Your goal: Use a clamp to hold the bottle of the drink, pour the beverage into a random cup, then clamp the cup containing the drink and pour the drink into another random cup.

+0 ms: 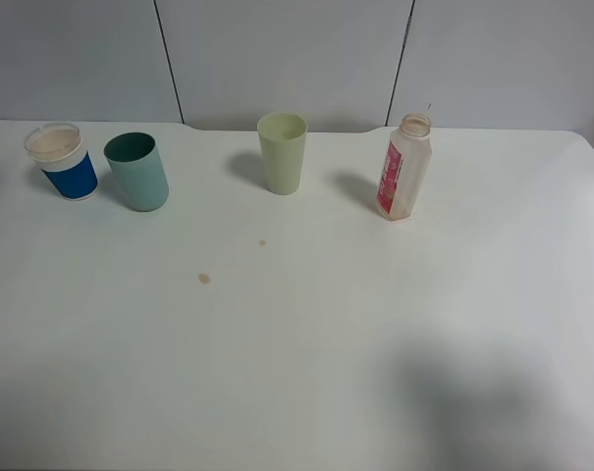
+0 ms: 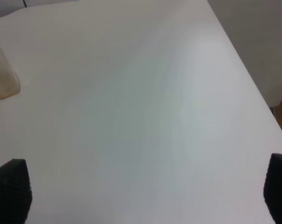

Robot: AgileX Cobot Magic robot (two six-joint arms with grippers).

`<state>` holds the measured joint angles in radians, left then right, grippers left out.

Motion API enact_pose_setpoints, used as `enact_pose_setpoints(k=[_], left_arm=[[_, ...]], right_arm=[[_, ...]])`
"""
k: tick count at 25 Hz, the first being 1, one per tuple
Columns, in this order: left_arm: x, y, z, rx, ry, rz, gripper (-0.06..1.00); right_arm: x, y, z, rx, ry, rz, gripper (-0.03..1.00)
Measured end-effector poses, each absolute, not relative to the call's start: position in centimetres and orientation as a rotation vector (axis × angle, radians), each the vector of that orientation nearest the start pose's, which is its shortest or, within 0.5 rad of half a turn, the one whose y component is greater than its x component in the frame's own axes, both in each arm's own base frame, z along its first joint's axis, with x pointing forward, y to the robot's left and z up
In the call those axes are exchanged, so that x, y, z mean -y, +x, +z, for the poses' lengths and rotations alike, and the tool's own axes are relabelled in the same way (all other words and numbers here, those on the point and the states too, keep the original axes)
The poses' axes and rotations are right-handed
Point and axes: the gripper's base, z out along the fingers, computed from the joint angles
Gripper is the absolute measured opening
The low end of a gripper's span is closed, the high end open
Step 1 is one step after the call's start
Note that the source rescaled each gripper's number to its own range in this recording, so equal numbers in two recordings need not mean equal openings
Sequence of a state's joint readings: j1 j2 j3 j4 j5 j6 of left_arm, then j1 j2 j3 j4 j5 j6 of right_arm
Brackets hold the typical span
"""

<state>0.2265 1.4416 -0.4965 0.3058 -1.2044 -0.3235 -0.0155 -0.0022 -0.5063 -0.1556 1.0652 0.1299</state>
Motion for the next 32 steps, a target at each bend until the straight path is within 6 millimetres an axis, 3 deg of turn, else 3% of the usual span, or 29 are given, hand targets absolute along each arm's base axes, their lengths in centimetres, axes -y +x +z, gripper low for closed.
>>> enact_pose_setpoints(k=[16, 26, 32], left_arm=[[-2.6, 20.7, 31.2, -1.249, -0.03, -0.073, 0.95], [-2.5, 16.7, 33.0, -1.341, -0.078, 0.024, 0.95], [-2.3, 13.0, 33.7, -1.392, -0.152, 0.08, 0.95]], right_arm=[[1.2, -0.7, 27.9, -2.026, 0.156, -0.114, 1.0], [1.2, -0.7, 27.9, -2.026, 0.156, -0.114, 1.0], [1.2, -0.7, 27.9, -2.026, 0.156, -0.114, 1.0]])
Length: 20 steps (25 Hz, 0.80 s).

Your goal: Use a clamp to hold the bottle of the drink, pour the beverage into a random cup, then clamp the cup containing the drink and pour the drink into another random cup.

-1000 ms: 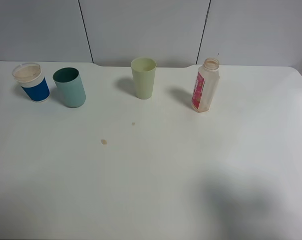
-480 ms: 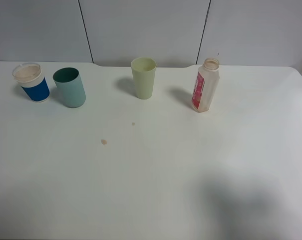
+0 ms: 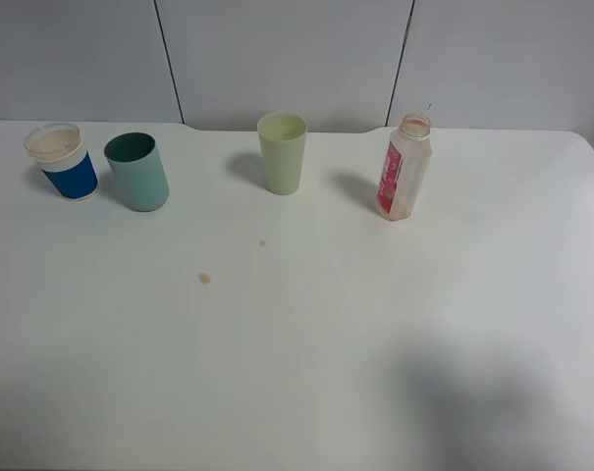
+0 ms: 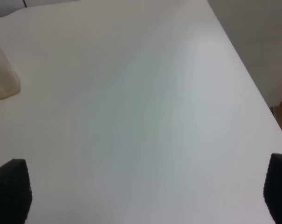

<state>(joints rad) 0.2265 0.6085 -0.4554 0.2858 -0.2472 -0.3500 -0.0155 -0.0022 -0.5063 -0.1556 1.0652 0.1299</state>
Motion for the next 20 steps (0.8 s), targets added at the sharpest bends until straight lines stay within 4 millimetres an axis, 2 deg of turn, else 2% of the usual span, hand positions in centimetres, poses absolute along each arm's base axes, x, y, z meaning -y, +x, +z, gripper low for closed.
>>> enact_pose_setpoints(k=[12, 20], left_arm=[[-2.0, 7.4, 33.3, -1.461, -0.28, 0.107, 0.95], [-1.7, 4.7, 32.8, -1.55, -0.317, 0.144, 0.94]], right_arm=[[1.2, -0.7, 27.9, -2.026, 0.156, -0.114, 1.0], [1.2, -0.7, 27.9, -2.026, 0.156, -0.114, 1.0]])
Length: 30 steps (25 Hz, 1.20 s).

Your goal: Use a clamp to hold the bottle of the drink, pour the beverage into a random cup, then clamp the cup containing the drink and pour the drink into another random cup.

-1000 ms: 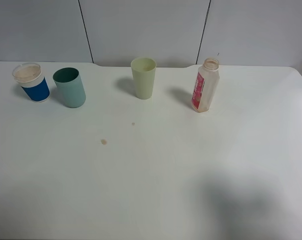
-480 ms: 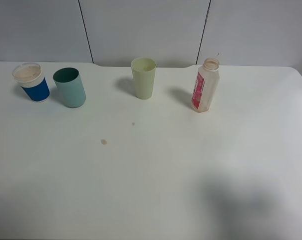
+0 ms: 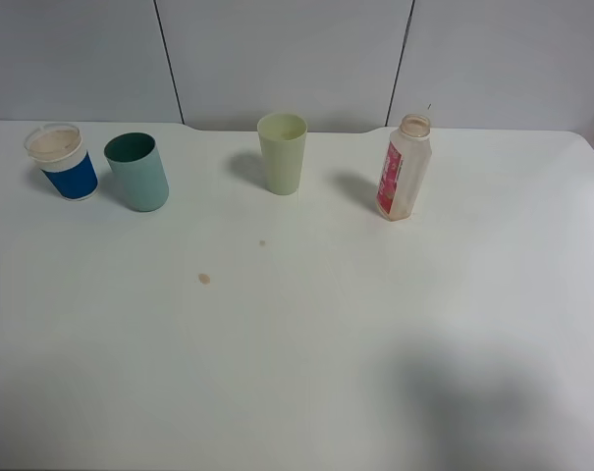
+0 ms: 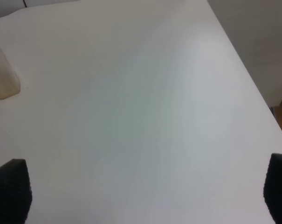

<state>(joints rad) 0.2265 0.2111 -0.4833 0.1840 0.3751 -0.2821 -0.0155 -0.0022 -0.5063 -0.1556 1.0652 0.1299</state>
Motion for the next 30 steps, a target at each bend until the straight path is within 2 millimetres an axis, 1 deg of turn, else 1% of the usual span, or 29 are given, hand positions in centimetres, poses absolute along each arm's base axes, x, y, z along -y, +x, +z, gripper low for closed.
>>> enact_pose_setpoints(k=[5, 7, 14, 17, 24, 27, 30], left_arm=[[-1.3, 2.7, 34.2, -1.564, -0.286, 0.183, 0.94], [-1.0, 2.0, 34.3, -1.577, -0.273, 0.182, 0.94], [-0.2, 0.5, 32.6, -1.726, -0.262, 0.123, 0.94], [0.0, -0.2, 32.0, -1.764, -0.266, 0.111, 0.94], [0.2, -1.3, 30.9, -1.852, -0.25, 0.15, 0.94], [0.2, -1.6, 30.4, -1.908, -0.231, 0.172, 0.94], [0.2, -1.6, 30.2, -1.926, -0.231, 0.173, 0.94]], right_arm=[[1.2, -0.7, 27.9, -2.026, 0.156, -0.114, 1.0], [1.2, -0.7, 27.9, -2.026, 0.156, -0.114, 1.0], [1.2, -0.7, 27.9, -2.026, 0.156, -0.114, 1.0], [1.2, -0.7, 27.9, -2.026, 0.156, -0.114, 1.0], [1.2, -0.7, 27.9, -2.026, 0.156, -0.114, 1.0], [1.2, -0.7, 27.9, -2.026, 0.156, -0.114, 1.0], [1.2, -0.7, 27.9, -2.026, 0.156, -0.114, 1.0]])
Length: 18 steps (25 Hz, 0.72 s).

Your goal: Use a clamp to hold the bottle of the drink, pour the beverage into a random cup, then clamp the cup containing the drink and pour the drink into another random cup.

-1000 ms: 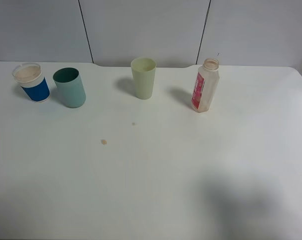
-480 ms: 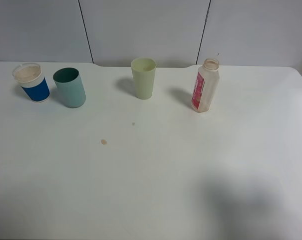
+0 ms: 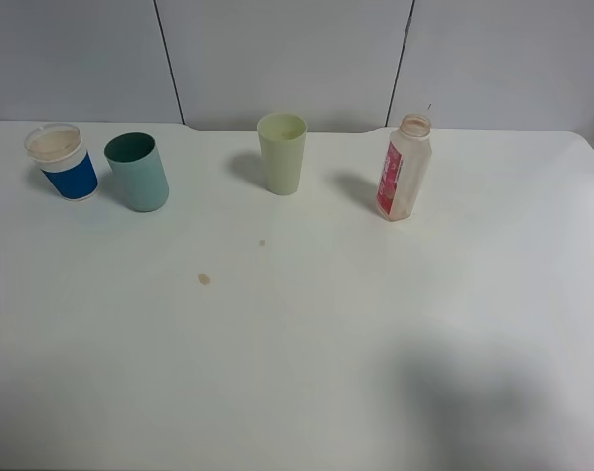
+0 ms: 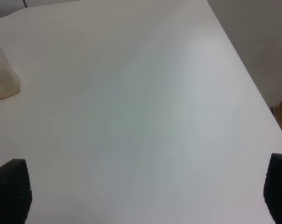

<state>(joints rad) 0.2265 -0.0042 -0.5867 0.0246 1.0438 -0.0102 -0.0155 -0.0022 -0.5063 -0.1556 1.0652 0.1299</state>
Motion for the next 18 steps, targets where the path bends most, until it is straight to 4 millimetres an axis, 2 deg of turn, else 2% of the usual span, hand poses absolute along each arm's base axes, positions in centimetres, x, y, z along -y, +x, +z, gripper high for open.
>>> enact_pose_setpoints(k=[3, 8, 18], left_arm=[[0.1, -1.5, 30.0, -1.937, -0.232, 0.172, 0.94], [0.0, -0.6, 27.9, -2.016, -0.241, 0.161, 0.94], [0.0, -0.6, 28.0, -2.013, -0.241, 0.161, 0.94]], right_arm=[[1.2, -0.7, 27.9, -2.026, 0.156, -0.114, 1.0], [1.2, -0.7, 27.9, -2.026, 0.156, -0.114, 1.0], [1.2, -0.7, 27.9, -2.026, 0.156, -0.114, 1.0]])
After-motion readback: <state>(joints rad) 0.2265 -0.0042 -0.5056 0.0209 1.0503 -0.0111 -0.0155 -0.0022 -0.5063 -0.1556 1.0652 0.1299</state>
